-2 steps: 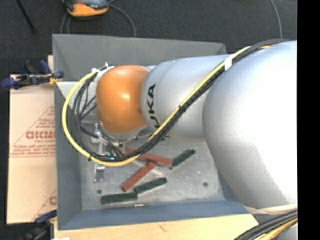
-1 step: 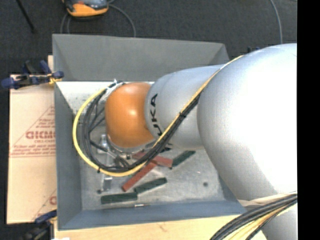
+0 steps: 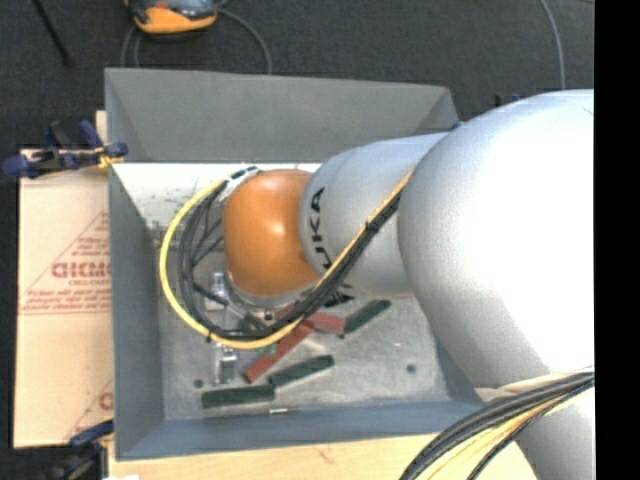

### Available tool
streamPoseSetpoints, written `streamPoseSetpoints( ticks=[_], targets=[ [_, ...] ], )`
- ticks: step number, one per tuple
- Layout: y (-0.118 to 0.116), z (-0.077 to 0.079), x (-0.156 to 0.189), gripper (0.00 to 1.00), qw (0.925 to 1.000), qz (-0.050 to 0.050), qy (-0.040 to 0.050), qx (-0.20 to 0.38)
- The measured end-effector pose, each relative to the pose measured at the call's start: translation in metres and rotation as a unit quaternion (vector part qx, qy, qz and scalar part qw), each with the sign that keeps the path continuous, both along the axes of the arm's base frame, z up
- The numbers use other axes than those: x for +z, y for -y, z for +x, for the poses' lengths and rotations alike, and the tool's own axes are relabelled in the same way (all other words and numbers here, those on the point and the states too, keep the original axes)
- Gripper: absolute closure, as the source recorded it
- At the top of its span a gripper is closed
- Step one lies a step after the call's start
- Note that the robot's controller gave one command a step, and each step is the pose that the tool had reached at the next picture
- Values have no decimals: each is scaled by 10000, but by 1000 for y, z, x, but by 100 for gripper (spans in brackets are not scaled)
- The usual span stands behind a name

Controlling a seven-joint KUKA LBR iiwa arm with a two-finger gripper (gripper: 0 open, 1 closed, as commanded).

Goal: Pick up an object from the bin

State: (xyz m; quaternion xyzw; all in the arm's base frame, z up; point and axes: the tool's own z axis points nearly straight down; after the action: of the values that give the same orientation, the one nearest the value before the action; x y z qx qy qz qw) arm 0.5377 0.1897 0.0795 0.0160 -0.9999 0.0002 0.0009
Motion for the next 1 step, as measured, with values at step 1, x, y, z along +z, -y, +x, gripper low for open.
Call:
streamPoseSetpoints(
  ticks=[1],
  targets=[
    [102,-21,3,100,9997,36,76,212]
  ],
)
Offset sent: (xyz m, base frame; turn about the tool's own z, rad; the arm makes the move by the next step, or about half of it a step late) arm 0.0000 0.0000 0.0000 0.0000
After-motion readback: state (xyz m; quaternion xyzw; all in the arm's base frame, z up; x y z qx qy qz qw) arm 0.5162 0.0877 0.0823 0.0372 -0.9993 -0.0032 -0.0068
